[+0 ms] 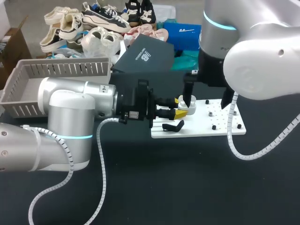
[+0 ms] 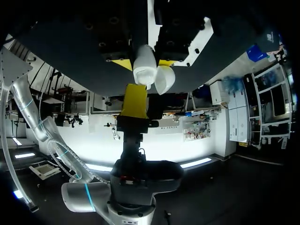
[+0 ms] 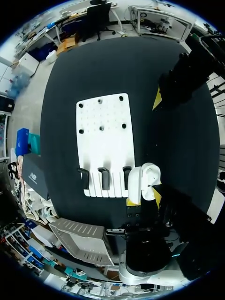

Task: Pick up each earbud case from the left stands, insert the matching earbuds, close the lid, and place the case in the box.

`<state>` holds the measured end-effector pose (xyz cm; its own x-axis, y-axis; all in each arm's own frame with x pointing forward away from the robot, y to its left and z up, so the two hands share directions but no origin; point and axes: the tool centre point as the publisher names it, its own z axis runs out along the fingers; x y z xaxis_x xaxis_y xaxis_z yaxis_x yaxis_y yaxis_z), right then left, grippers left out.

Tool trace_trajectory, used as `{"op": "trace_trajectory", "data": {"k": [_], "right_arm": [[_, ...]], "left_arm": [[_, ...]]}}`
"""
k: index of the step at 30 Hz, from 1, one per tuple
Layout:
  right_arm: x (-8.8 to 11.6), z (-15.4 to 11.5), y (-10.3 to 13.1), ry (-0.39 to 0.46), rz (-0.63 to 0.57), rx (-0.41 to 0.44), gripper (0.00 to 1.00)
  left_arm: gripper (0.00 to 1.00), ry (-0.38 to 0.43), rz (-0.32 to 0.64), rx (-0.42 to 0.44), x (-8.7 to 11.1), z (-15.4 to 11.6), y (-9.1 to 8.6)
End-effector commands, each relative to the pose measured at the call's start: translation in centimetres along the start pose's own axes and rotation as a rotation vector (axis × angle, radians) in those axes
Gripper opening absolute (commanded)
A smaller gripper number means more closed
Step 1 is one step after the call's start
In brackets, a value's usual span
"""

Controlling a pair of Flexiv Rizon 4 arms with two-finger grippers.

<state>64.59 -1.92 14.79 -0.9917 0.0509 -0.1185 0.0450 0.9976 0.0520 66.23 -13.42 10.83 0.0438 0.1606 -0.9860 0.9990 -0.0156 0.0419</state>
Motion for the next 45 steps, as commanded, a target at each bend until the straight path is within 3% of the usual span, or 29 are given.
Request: {"op": "trace_trajectory", "data": {"k": [1,7,13,20,31,36,45], "right_arm": [[-0.2,0.0,0.5,0.007,-0.006,0.001,1.00],[-0.1,-1.2,0.5,-0.018,-0.017,0.007,1.00],[-1.3,-2.4,0.1,-0.065,0.040,0.000,1.00],[-3.8,-1.3,0.6,-0.086,0.148,0.020,1.00],[-6.6,1.3,0.8,-0.071,0.223,0.059,1.00],[-6.1,2.0,0.1,-0.049,0.226,0.076,1.00],[-3.4,0.5,-1.0,-0.042,0.181,0.082,1.00]], "left_arm": [[0.00,-0.002,0.001,-0.002,0.0,0.0,0.0],[0.00,-0.002,0.001,-0.002,0.0,0.0,0.0],[0.00,-0.002,0.001,-0.002,0.0,0.0,0.0],[0.00,-0.002,0.001,-0.002,0.0,0.0,0.0],[0.00,-0.002,0.001,-0.002,0.0,0.0,0.0],[0.00,-0.002,0.001,-0.002,0.0,0.0,0.0],[0.00,-0.002,0.001,-0.002,0.0,0.0,0.0]]}}
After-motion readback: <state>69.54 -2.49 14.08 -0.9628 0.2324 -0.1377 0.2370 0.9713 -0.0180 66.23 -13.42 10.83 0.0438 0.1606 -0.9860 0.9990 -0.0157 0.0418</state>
